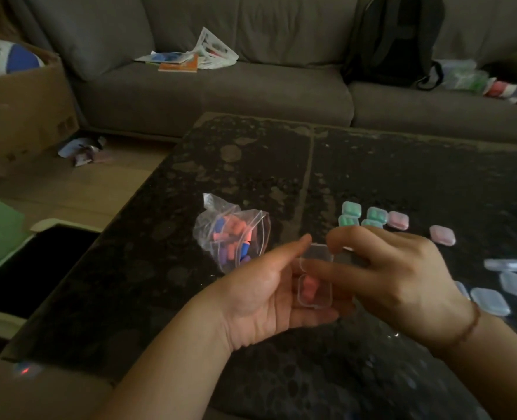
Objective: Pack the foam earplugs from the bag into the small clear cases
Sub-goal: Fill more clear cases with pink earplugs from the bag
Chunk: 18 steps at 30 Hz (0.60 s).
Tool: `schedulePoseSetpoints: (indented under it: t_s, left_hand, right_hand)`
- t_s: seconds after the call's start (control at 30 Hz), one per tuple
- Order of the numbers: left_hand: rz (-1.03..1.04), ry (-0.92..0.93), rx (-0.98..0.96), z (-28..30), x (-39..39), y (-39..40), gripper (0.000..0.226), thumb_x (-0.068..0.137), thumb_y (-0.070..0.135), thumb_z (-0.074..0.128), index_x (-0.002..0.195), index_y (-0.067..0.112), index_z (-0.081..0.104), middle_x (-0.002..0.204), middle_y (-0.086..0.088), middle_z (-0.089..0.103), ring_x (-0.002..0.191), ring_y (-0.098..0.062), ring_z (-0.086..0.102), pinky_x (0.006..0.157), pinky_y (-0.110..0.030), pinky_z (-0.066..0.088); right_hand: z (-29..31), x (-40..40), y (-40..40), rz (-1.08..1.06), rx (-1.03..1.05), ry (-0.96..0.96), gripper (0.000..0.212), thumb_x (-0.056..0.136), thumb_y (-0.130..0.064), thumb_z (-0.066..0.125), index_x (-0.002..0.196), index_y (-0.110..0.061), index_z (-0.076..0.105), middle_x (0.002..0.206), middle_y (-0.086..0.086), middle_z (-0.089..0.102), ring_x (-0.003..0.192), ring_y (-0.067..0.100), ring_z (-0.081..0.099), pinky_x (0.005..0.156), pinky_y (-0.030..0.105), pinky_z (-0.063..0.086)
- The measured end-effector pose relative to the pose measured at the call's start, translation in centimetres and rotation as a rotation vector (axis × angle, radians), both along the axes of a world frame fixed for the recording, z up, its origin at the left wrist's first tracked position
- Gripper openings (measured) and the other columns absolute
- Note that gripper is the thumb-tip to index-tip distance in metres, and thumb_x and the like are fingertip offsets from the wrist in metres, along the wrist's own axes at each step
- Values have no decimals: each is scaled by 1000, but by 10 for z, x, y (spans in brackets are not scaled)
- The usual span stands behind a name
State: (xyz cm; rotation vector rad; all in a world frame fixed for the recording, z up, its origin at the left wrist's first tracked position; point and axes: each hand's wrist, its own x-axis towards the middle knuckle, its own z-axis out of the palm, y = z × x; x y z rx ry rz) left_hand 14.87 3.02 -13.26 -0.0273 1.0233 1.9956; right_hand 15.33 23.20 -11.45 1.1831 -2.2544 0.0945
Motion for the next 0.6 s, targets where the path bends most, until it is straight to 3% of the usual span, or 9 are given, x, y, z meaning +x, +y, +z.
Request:
schedulePoseSetpoints:
  t_s: [0.07, 0.17, 0.27, 0.33, 0.5, 0.6]
  left_hand:
    - [13, 2, -1, 1, 1, 2, 45, 91, 45, 57, 118, 12, 69, 87, -13, 74, 105, -35, 70, 82, -37, 63]
    - [23, -2, -5, 1, -1, 1, 52, 90, 45, 57, 125, 7, 65, 84, -12, 74, 103, -35, 70, 81, -37, 63]
    - [37, -18, 2, -1, -3, -2, 62, 91, 43, 60, 141, 6, 55, 98, -19, 74, 106, -38, 70, 81, -39, 63]
    - [60, -27, 13, 0, -4, -5, 65, 90, 41, 61, 143, 6, 53, 104, -22, 73, 102, -37, 72, 79, -39, 64]
    - [111, -29, 20, 1, -4, -6, 64, 88, 40, 61, 138, 1, 57, 92, -18, 74, 81, -28, 76, 71, -37, 64]
    - [125, -30, 17, 0, -3, -5, 55, 89, 40, 61, 131, 4, 63, 92, -16, 74, 81, -25, 75, 72, -37, 64]
  right_hand:
    - [1, -1, -1, -14, 22, 9, 26, 98, -22, 50, 116, -24, 68, 111, 5, 51, 75, 22, 58, 50, 30, 42]
    - [0, -1, -2, -16, 31, 21, 25, 98, -22, 51, 114, -24, 70, 112, 5, 50, 76, 20, 56, 55, 26, 35]
    - [1, 0, 1, -7, -10, 7, 28, 102, -21, 46, 114, -23, 71, 111, 5, 50, 78, 21, 58, 52, 32, 46]
    - [1, -1, 2, -13, -14, 8, 29, 103, -22, 44, 112, -23, 72, 112, 4, 50, 79, 21, 58, 51, 32, 45]
    - [-1, -2, 0, -15, 20, -43, 25, 102, -27, 46, 108, -25, 71, 112, 9, 61, 80, 21, 60, 49, 32, 45]
    - [-2, -2, -2, -20, 41, -56, 25, 100, -29, 48, 111, -24, 71, 112, 9, 63, 79, 20, 62, 47, 29, 43]
